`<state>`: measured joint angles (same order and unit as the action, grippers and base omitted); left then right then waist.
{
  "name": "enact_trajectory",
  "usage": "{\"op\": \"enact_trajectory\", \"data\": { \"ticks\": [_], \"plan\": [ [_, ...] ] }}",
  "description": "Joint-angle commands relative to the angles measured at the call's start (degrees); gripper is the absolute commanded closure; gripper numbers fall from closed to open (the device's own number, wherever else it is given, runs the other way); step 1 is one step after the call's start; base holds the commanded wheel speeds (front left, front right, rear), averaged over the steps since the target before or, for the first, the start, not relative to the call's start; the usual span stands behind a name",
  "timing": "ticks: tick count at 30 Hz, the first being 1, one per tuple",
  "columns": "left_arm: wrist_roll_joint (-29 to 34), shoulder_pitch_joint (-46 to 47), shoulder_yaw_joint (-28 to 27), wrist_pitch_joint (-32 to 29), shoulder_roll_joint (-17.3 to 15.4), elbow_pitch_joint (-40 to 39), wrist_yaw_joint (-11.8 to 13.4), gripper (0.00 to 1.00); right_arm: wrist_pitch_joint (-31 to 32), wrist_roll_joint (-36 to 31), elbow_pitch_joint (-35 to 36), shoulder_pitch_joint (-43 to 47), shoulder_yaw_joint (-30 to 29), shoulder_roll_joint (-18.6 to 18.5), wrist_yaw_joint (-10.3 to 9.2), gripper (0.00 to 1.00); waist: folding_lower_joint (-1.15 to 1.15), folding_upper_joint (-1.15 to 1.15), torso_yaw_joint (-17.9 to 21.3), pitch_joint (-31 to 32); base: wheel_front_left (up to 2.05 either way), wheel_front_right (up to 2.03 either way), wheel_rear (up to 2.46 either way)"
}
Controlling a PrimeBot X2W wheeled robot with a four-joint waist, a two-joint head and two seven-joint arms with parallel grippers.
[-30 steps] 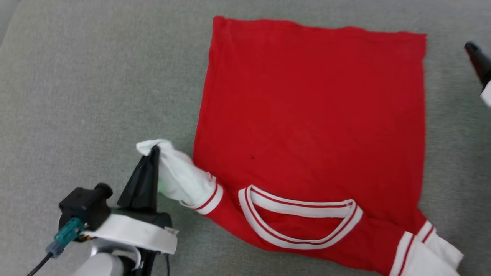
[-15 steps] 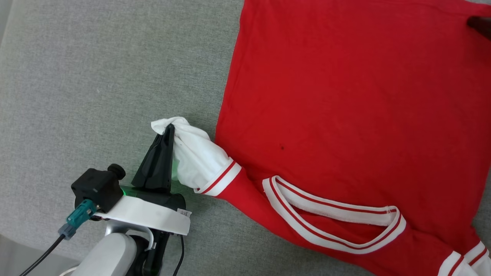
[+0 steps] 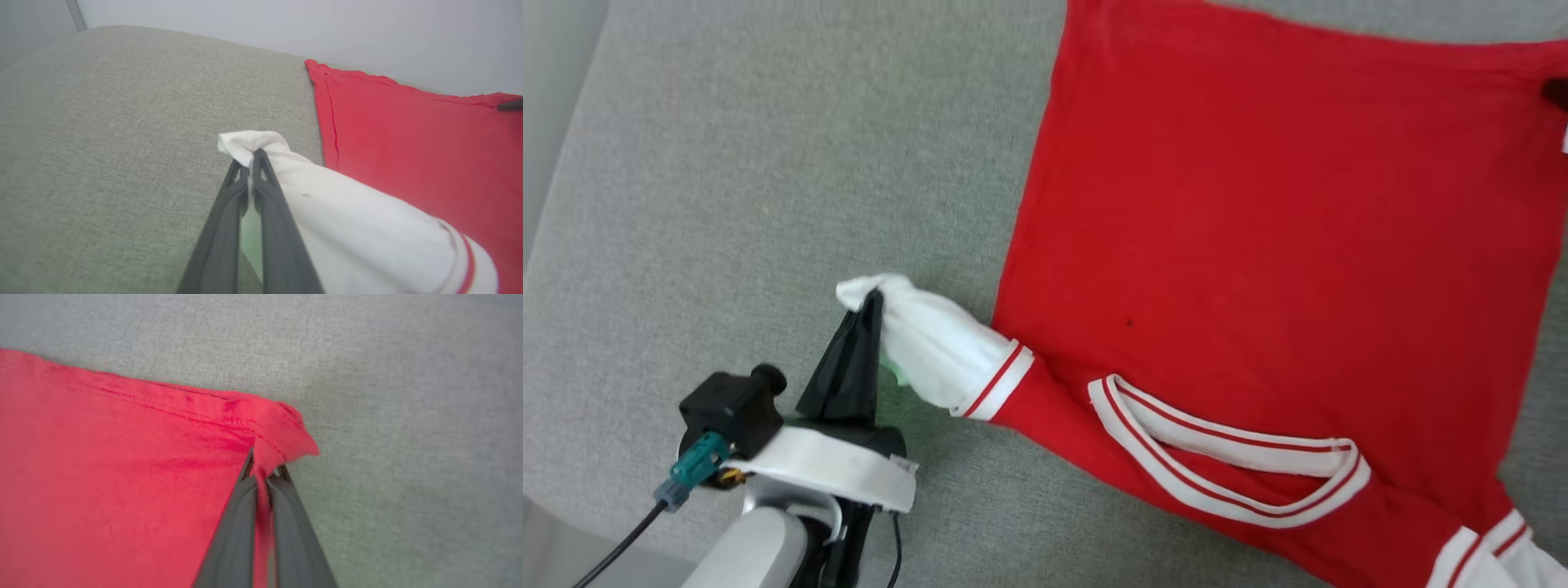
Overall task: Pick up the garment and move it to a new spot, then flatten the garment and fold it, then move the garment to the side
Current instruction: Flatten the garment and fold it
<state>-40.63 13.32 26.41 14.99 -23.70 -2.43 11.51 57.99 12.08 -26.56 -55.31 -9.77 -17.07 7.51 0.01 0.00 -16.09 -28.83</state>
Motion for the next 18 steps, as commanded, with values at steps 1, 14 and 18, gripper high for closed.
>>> {"op": "enact_trajectory", "data": {
  "ticks": [1, 14, 18],
  "plan": [
    [-0.3, -1.0, -0.3, 0.3, -0.3, 0.4, 0.1, 1.0, -0.2, 0.5, 1.1, 0.6, 0.3, -1.1, -0.04, 1.0, -0.01, 0.0, 1.1, 2.7, 0.0, 0.0, 0.0],
    [-3.2, -10.9, -3.3, -1.7, -4.6, 3.8, 3.6, 1.0, 2.0, 8.9, 16.0, 26.7, 1.7, -9.9, -0.04, 1.0, -0.01, 0.0, 9.4, 18.0, 0.0, 0.0, 0.0],
    [-4.3, -13.9, -4.5, -2.6, -6.2, 3.7, 4.9, 1.0, 3.0, 10.9, 20.5, 39.9, -0.6, -8.8, -0.04, 1.0, -0.01, 0.0, 12.2, 21.1, 0.0, 0.0, 0.0]
  ]
}}
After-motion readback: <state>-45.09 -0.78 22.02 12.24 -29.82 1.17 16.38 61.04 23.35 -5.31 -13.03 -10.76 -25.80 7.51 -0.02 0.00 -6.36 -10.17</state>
